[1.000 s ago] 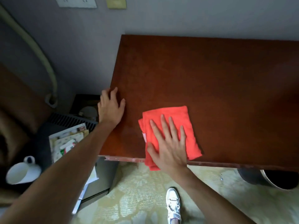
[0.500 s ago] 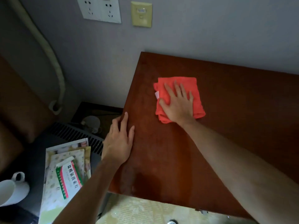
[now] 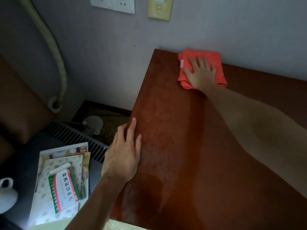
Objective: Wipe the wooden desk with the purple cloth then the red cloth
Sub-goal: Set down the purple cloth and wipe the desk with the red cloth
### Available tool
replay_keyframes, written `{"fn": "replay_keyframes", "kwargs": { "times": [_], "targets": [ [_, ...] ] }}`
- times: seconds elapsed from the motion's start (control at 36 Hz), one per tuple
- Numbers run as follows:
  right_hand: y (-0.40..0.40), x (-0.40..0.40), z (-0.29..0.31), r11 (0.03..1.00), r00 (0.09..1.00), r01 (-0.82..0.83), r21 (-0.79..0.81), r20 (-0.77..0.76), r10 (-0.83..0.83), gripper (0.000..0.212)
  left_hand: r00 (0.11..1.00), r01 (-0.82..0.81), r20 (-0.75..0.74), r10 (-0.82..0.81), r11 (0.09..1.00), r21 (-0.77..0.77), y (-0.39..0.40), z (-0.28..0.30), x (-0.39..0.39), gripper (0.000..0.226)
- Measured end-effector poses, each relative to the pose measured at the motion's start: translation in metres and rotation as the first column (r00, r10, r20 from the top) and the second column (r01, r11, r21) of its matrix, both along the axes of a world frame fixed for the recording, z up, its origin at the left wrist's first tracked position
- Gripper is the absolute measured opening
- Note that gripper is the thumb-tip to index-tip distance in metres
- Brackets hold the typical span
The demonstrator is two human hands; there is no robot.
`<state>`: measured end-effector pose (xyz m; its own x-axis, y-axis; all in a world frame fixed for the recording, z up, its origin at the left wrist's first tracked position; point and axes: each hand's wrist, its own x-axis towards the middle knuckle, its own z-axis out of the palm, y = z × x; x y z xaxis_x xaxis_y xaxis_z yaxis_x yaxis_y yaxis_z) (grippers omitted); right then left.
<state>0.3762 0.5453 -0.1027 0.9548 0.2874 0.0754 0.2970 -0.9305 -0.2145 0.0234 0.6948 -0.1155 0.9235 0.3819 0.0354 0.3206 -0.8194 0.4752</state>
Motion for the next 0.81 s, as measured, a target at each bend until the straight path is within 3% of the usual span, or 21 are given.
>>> {"fn": "replay_keyframes", "kwargs": {
  "times": [0.17,0.33,0.47,0.56,0.61,0.69,0.75,0.81],
  "targets": [
    [-0.007,-0.082,0.003,0.992,0.993,-0.113,-0.049,-0.037,0.111,0.068,1.0,-0.004,-0.016,0.004,0.999,-0.034,0.002,0.002,0.005,0.058],
    [-0.028,-0.245,0.001,0.968,0.969,-0.247,-0.055,-0.005,0.247,0.076,1.0,0.018,0.015,-0.017,0.996,-0.088,0.003,0.0,0.006,0.055],
    [-0.042,-0.383,0.004,0.959,0.962,-0.274,-0.075,-0.018,0.273,0.075,0.998,0.012,0.059,0.007,0.953,-0.304,0.006,0.001,-0.004,0.052],
    [-0.041,-0.418,0.003,0.961,0.965,-0.262,-0.093,-0.021,0.261,0.075,0.995,-0.026,0.074,0.073,0.861,-0.508,0.011,0.008,-0.013,0.047],
    [-0.039,-0.42,0.003,0.964,0.971,-0.24,-0.113,-0.033,0.238,0.075,0.989,-0.116,-0.004,0.146,0.769,-0.629,0.016,0.01,-0.016,0.041],
    [-0.035,-0.417,0.001,0.96,0.973,-0.233,-0.157,-0.031,0.231,0.076,0.972,-0.216,-0.124,0.201,0.545,-0.81,0.028,0.014,-0.02,0.038],
    [-0.031,-0.418,0.002,0.953,0.968,-0.252,-0.166,-0.031,0.251,0.077,0.964,-0.248,-0.175,0.201,0.43,-0.868,0.031,0.029,-0.025,0.042],
    [-0.024,-0.415,0.002,0.948,0.961,-0.277,-0.154,-0.025,0.277,0.078,0.962,-0.256,-0.191,0.196,0.4,-0.88,0.034,0.038,-0.024,0.046]
  ]
}}
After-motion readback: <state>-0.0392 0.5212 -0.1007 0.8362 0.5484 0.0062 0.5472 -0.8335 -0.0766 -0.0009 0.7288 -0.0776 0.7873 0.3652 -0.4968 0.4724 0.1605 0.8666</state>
